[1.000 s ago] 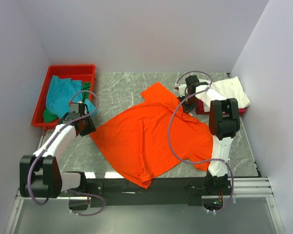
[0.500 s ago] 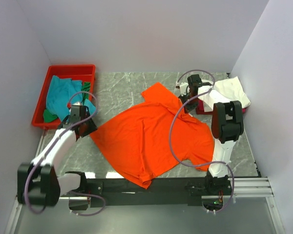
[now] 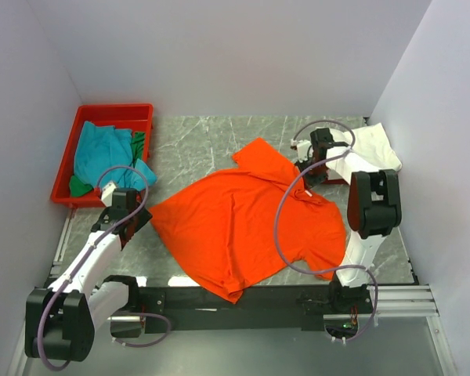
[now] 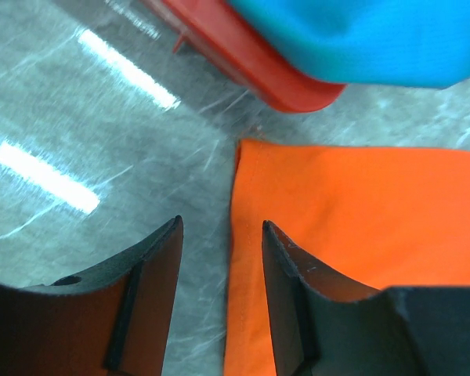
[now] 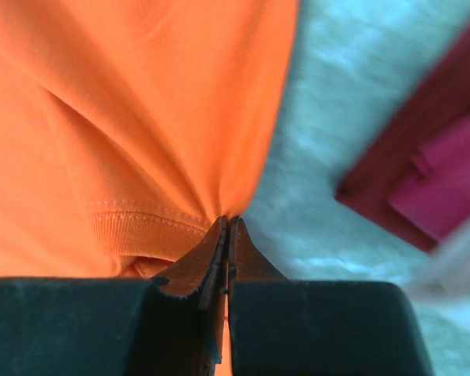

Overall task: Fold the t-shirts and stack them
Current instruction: Flatten the tshirt out

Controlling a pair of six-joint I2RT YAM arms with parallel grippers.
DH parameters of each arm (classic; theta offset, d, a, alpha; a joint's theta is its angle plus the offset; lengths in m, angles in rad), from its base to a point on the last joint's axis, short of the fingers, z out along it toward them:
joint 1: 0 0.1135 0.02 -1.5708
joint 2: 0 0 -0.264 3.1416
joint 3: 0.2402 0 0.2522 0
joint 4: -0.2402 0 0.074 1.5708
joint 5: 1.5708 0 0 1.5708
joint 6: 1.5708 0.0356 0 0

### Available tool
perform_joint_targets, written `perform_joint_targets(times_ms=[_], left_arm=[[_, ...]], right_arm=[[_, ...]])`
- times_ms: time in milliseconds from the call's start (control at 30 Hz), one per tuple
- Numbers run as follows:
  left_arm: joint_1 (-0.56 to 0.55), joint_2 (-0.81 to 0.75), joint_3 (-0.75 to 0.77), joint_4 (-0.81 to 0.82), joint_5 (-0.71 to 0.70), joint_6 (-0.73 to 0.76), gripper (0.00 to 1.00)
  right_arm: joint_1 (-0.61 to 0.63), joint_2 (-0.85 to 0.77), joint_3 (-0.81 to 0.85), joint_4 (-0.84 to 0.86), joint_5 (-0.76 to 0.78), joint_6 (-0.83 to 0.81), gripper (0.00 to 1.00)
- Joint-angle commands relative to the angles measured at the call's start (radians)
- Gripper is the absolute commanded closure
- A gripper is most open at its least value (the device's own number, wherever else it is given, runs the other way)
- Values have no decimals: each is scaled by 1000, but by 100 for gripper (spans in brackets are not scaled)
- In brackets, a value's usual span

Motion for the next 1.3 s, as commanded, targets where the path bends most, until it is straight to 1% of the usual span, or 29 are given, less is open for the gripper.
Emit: perform_joint_targets(times_ms=[0, 200, 400, 467, 700, 867, 967, 1267], left_arm=[[-4, -36, -8, 104, -1, 20, 50], [-4, 8, -10, 203, 53, 69, 50], [-6, 71, 7, 235, 67, 78, 52], [-16, 79, -2, 249, 70, 78, 53], [-49, 120, 31, 284, 79, 112, 54], [-65, 229, 102, 307, 158, 188, 53], [-87, 273, 133, 325, 153, 225, 53], [-93, 442, 209, 330, 147, 273, 54]], right_arm=[[-36, -99, -28, 35, 12, -25, 99], [-70, -134, -85, 34, 1, -43, 99], [-87, -180, -152, 35, -2, -65, 99], [-134, -200, -178, 37, 1, -71, 99], [-220, -236, -217, 36, -13, -97, 99], [-246, -248, -234, 25, -28, -112, 99], [-260, -252, -244, 25, -33, -120, 99], [-295, -242, -246, 20, -54, -128, 98]])
